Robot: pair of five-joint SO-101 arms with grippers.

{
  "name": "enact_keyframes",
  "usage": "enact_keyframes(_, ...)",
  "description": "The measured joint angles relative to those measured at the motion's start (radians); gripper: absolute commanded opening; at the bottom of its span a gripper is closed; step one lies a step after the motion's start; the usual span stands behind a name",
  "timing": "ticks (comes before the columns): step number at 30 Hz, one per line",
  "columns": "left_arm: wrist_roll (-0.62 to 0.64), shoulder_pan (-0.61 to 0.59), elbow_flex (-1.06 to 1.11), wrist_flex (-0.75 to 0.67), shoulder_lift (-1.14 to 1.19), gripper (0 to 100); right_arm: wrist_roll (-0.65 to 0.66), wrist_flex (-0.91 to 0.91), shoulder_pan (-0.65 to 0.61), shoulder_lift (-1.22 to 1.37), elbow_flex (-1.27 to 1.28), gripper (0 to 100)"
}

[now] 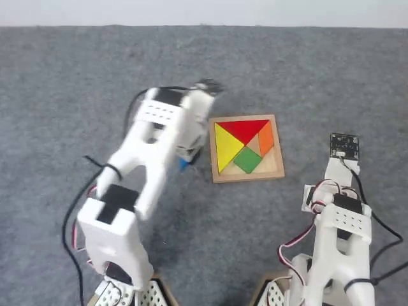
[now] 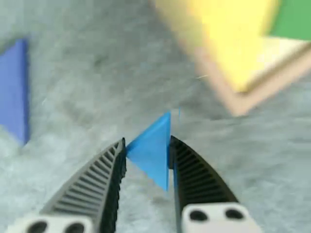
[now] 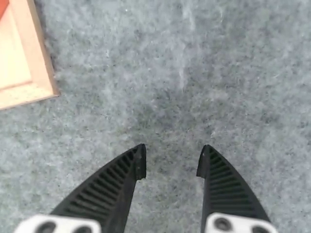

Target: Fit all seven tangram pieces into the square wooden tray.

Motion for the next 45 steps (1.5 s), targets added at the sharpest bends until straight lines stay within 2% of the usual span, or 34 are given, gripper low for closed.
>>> enact_keyframes(3,-0.025,0.11,-0.048,0.023,0.011,5,0.0,0.0,0.0,0.0,0.0,18.3)
enact_keyframes(8,-0.181,0.267,-0.06,0.026,0.017,5,0.0,0.0,0.0,0.0,0.0,18.3)
enact_keyframes(13,-0.344,0.279,-0.06,-0.043,0.017,5,0.0,0.0,0.0,0.0,0.0,18.3)
enact_keyframes(22,-0.54,0.322,-0.06,-0.137,0.095,5,0.0,0.0,0.0,0.0,0.0,18.3)
enact_keyframes(28,-0.58,0.33,-0.06,-0.18,0.164,6,0.0,0.0,0.0,0.0,0.0,18.3)
enact_keyframes(38,-0.594,0.327,-0.061,-0.216,0.164,18,0.0,0.0,0.0,0.0,0.0,18.3)
enact_keyframes(45,-0.601,0.311,-0.061,-0.219,0.164,19,0.0,0.0,0.0,0.0,0.0,18.3)
